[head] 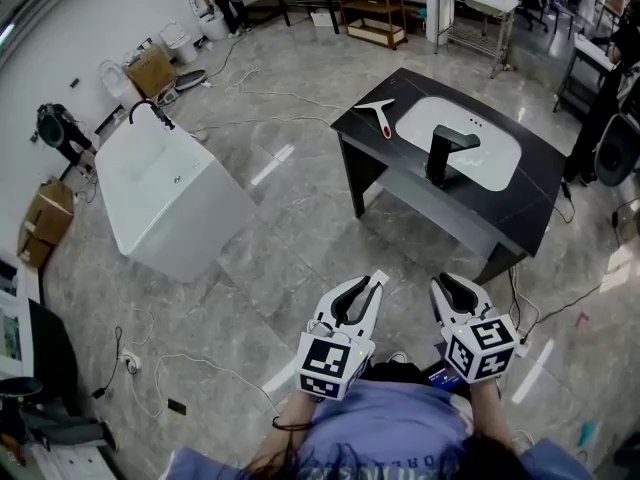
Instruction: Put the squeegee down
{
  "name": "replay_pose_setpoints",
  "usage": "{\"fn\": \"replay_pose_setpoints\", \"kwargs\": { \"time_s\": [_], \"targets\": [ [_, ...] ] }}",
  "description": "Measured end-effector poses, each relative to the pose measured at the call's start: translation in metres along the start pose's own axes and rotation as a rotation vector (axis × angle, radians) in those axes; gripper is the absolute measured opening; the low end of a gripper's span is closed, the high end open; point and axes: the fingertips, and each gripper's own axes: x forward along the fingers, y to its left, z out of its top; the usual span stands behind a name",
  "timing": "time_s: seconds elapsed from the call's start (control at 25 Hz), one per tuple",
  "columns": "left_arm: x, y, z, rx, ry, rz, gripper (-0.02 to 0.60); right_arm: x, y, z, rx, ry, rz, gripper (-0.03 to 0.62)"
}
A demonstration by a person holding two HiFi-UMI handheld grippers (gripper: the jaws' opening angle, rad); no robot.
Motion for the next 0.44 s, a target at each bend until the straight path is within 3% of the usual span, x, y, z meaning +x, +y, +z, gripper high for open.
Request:
{"fn": "replay_pose_setpoints", "kwargs": {
  "time_s": [0.44],
  "targets": [
    [0.002,-0.006,0.005,-0.002,-0.014,-0.005,0.06,-0.014,-0.027,0.003,0.005,-0.011,-0.07,0.075]
  ]
}}
